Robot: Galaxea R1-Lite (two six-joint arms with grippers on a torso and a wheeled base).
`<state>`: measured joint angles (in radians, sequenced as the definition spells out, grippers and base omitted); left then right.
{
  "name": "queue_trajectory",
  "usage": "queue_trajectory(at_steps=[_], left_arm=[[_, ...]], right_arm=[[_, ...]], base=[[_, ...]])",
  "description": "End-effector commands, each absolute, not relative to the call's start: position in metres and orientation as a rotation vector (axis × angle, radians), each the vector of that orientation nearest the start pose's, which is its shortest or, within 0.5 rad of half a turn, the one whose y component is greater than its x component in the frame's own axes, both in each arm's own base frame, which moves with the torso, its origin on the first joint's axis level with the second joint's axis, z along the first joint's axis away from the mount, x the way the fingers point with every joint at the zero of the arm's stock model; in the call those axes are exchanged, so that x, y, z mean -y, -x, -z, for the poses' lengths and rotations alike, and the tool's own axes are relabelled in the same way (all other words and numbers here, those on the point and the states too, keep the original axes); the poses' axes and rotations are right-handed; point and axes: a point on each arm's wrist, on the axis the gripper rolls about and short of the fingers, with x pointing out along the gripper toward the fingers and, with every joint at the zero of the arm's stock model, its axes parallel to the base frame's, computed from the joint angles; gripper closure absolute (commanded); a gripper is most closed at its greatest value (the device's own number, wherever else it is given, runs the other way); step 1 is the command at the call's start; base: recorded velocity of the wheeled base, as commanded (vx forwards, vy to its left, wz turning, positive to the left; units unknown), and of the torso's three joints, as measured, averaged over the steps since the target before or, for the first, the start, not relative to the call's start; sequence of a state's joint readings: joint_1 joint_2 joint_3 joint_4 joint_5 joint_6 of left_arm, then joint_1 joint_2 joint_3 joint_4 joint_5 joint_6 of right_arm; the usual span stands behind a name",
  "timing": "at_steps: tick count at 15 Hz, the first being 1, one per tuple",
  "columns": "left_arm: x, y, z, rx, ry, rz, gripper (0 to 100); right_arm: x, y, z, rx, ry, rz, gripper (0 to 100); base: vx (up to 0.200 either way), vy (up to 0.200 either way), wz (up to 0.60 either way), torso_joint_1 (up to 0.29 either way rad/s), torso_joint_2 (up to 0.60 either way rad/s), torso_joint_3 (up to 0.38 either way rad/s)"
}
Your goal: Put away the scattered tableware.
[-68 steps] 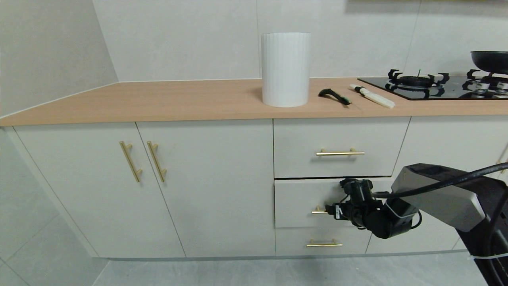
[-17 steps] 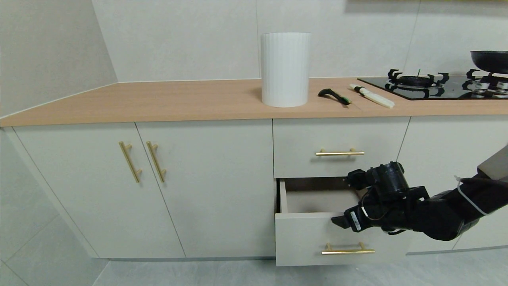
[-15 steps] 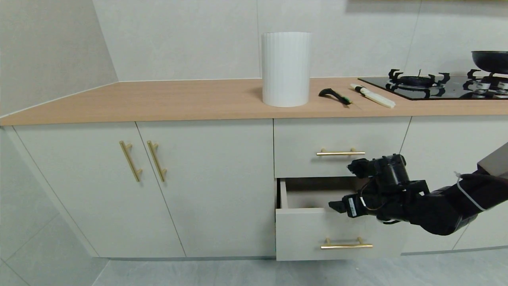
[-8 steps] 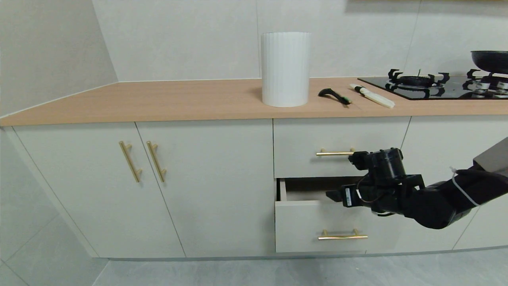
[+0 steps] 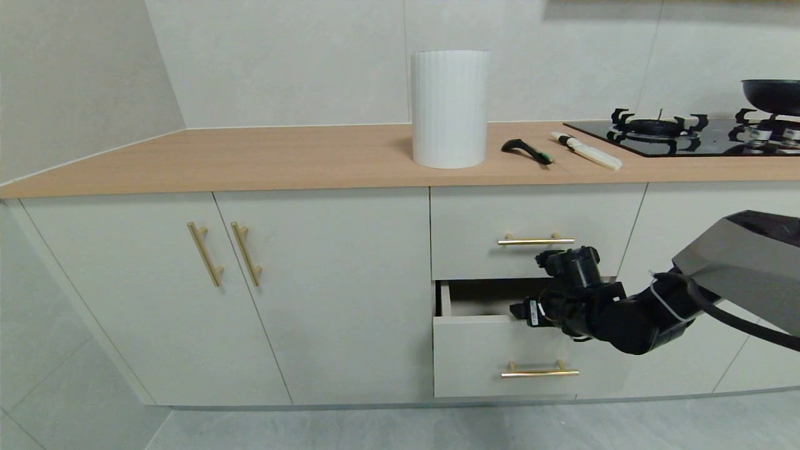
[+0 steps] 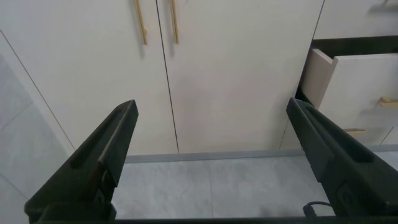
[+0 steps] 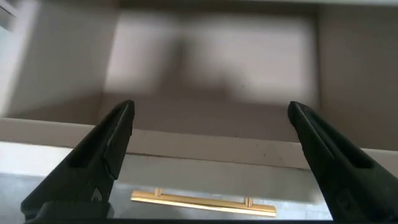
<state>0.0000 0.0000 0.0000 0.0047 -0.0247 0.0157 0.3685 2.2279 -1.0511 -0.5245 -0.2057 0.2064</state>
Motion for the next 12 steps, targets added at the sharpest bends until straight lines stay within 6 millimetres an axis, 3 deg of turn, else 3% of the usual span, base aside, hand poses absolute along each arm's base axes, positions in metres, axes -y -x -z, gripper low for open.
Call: queue_trajectory(at_steps=[1,3,8,12], left_arm=[[0.001,0.023,-0.075,-0.004,-0.017,0.025,0],[0.001,0.023,-0.075,-0.004,-0.015,0.025,0],[0.001,0.023,-0.075,-0.006,-0.015,0.025,0],[0.001,0.023,-0.075,-0.004,-0.015,0.025,0]], right_arm=[[-0.14,-0.376,-0.035,-0.661,-0.007,-0.09,0],[-0.139,-0.374,-0.037,-0.666,-0.004,-0.092,0],[-0.134,-0.357,-0.064,-0.727,0.003,-0.119,0],[-0.141,-0.33,-0.071,-0.774,0.113,-0.191,0]], base=[[0.0,0.0,0.0,0.0,0.0,0.0],[0.0,0.0,0.0,0.0,0.0,0.0],[0.0,0.0,0.0,0.0,0.0,0.0],[0.0,0.0,0.0,0.0,0.0,0.0]])
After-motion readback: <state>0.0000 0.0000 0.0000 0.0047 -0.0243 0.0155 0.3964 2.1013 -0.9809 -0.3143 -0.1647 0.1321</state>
